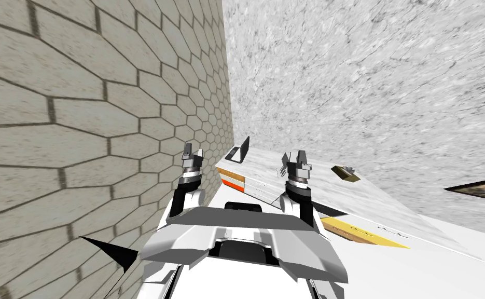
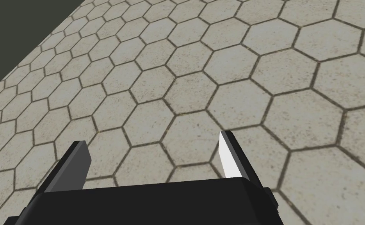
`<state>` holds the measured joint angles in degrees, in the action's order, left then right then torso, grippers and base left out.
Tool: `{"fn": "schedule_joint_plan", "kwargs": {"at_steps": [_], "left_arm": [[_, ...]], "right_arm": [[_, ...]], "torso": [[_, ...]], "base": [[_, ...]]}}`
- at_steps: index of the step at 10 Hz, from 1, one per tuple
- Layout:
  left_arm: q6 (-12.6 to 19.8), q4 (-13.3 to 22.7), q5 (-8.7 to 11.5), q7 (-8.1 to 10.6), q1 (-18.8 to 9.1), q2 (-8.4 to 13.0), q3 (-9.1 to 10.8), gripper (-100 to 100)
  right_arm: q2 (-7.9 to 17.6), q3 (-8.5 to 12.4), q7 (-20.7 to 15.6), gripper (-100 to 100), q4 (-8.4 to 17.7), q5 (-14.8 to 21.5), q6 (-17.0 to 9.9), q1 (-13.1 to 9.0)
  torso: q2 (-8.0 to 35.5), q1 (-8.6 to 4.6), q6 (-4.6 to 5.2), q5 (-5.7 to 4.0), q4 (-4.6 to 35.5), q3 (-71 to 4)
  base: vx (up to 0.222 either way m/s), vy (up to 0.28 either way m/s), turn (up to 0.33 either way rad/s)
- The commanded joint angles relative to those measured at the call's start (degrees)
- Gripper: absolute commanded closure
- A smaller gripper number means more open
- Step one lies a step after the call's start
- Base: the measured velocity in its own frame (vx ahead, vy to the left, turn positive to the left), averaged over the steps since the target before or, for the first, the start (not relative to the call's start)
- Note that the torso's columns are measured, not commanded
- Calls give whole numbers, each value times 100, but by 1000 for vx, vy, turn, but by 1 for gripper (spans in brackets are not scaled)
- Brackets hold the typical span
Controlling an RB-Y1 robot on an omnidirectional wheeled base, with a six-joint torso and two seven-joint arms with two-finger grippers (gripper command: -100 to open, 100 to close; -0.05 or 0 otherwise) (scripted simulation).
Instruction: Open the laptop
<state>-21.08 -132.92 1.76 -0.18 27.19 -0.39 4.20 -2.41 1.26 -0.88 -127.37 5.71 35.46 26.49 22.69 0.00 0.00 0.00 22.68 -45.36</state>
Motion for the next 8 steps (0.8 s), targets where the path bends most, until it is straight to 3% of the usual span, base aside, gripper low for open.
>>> {"fn": "schedule_joint_plan", "kwargs": {"at_steps": [1,3,4,5,8], "left_arm": [[0,0,0,0,0,0,0,0],[0,0,0,0,0,0,0,0],[52,19,4,1,-34,164,15,-100],[104,39,7,2,-68,281,31,-100],[351,128,25,8,-230,589,104,-100]], "right_arm": [[0,0,0,0,0,0,0,0],[0,0,0,0,0,0,0,0],[0,0,0,0,0,0,0,0],[0,0,0,0,2,0,0,0],[0,0,0,0,3,0,-1,1]], "torso": [[424,0,0,0,423,-845],[1270,0,0,0,1269,-2537],[1693,0,0,0,1692,-3383],[1885,-2,0,0,1881,-3778],[1957,-4,0,-1,1958,-3920]], "base": [[0,0,0],[0,0,0],[8,-9,-15],[5,-19,-20],[5,-31,-30]]}}
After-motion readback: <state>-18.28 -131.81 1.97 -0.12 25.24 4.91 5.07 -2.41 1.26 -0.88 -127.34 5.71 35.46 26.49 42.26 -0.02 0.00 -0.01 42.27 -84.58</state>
